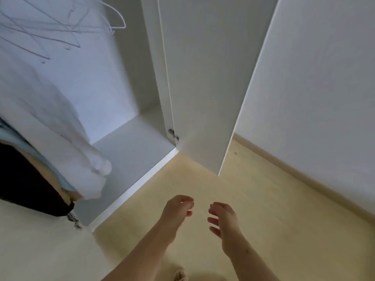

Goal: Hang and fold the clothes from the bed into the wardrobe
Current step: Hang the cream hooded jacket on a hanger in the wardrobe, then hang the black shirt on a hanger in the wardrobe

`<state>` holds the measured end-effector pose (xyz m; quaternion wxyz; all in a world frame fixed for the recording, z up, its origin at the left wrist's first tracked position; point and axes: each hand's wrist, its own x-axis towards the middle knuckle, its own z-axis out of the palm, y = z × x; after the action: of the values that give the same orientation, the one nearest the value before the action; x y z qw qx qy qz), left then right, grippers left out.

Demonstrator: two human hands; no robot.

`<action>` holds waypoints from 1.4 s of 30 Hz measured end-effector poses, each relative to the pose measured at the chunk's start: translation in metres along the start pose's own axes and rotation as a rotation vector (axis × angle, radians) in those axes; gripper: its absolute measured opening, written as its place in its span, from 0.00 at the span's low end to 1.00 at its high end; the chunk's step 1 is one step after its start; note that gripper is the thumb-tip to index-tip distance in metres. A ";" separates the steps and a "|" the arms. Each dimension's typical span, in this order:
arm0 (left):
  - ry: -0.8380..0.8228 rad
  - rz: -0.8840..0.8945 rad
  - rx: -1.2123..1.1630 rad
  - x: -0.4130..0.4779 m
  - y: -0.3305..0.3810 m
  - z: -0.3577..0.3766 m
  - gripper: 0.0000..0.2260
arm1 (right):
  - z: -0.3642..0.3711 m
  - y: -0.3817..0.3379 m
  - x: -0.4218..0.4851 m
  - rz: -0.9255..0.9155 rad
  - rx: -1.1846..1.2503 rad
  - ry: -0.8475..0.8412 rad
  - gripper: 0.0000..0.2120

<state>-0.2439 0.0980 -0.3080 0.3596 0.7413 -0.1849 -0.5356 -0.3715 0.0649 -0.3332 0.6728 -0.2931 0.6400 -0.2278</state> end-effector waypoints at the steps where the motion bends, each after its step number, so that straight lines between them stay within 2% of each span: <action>1: -0.038 0.007 0.031 -0.007 -0.003 0.016 0.05 | -0.017 0.007 -0.006 0.003 0.035 0.028 0.05; 6: -0.196 0.053 0.219 -0.045 -0.020 0.109 0.05 | -0.118 0.047 -0.039 0.000 0.208 0.187 0.02; 13: -0.481 0.080 0.435 -0.139 -0.071 0.285 0.04 | -0.309 0.129 -0.117 -0.018 0.482 0.454 0.03; 17: -0.615 0.107 0.511 -0.195 -0.103 0.381 0.06 | -0.409 0.176 -0.165 -0.024 0.613 0.619 0.03; 25: -0.904 0.132 0.726 -0.292 -0.156 0.518 0.07 | -0.519 0.243 -0.232 0.010 0.853 0.845 0.03; 32: -1.043 0.142 0.871 -0.329 -0.172 0.619 0.07 | -0.605 0.274 -0.245 0.059 1.009 0.969 0.06; 38: -1.027 0.206 0.906 -0.329 -0.156 0.726 0.07 | -0.694 0.259 -0.215 0.052 1.096 0.962 0.05; 42: -1.075 0.188 0.965 -0.342 -0.158 0.791 0.07 | -0.751 0.255 -0.213 0.052 1.104 1.109 0.05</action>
<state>-1.1167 0.1643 -0.3299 -0.1033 0.4326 -0.6146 -0.6515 -1.1525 0.3173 -0.3597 0.3082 0.2558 0.6834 -0.6104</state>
